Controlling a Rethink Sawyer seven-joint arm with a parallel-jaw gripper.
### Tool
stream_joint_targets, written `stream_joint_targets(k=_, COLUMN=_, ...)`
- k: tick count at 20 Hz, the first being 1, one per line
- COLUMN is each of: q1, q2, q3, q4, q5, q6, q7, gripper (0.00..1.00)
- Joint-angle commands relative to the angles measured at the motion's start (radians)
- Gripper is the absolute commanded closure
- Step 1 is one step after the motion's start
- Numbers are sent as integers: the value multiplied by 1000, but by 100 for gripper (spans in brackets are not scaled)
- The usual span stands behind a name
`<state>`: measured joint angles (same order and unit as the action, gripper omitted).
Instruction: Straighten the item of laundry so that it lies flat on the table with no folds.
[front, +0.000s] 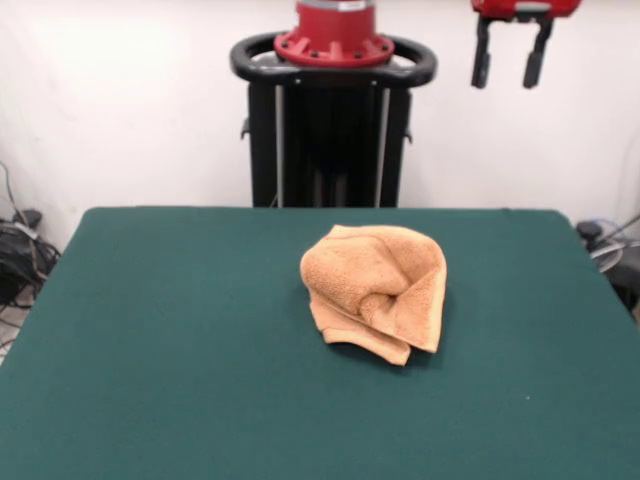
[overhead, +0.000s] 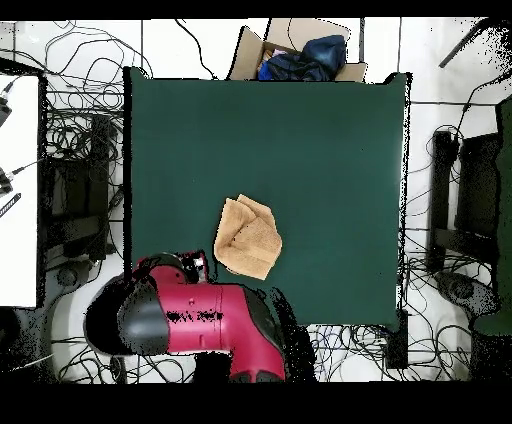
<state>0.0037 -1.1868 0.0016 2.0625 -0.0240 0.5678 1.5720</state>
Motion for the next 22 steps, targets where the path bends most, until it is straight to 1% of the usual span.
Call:
stream_joint_targets(k=1, q1=-11, q2=108, q3=31, q4=-135, q5=-47, q6=85, q7=116, gripper=0)
stream_joint_targets(k=3, q1=-11, q2=132, q3=29, q4=-170, q5=-57, q6=67, q7=118, gripper=0)
stream_joint_targets(k=6, q1=1, q2=170, q3=-2, q4=-229, q5=-81, q6=55, q7=156, gripper=0)
stream_joint_targets(k=8, q1=1, q2=190, q3=-11, q4=-249, q5=-89, q6=40, q7=166, gripper=0)
stream_joint_targets(k=11, q1=4, q2=220, q3=-26, q4=-275, q5=-102, q6=33, q7=179, gripper=0)
stream_joint_targets(k=17, q1=26, q2=286, q3=-90, q4=-292, q5=-121, q6=-16, q7=251, gripper=0)
stream_joint_targets(k=18, q1=27, q2=309, q3=-103, q4=-298, q5=-113, q6=-43, q7=277, gripper=0)
stream_joint_targets(k=22, q1=14, q2=378, q3=-116, q4=-294, q5=-66, q6=-100, q7=323, gripper=0)
